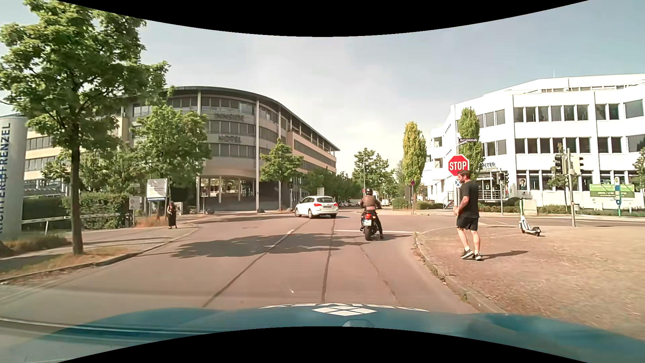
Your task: Follow the waypoints while adhering to traffic rules and regulations
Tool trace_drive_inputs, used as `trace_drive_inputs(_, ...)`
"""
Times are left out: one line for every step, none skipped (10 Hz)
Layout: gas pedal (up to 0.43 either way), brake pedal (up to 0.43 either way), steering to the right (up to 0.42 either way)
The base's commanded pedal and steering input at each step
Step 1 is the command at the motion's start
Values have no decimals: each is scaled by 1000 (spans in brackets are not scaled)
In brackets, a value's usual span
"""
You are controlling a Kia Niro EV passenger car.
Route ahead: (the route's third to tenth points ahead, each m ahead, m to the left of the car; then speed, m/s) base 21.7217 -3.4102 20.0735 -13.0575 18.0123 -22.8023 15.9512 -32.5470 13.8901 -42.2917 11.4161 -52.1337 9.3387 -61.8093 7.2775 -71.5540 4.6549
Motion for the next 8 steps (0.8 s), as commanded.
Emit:
trace_drive_inputs(0,299,7)
trace_drive_inputs(0,317,8)
trace_drive_inputs(0,323,8)
trace_drive_inputs(0,329,8)
trace_drive_inputs(0,317,8)
trace_drive_inputs(0,305,9)
trace_drive_inputs(0,305,10)
trace_drive_inputs(0,305,10)
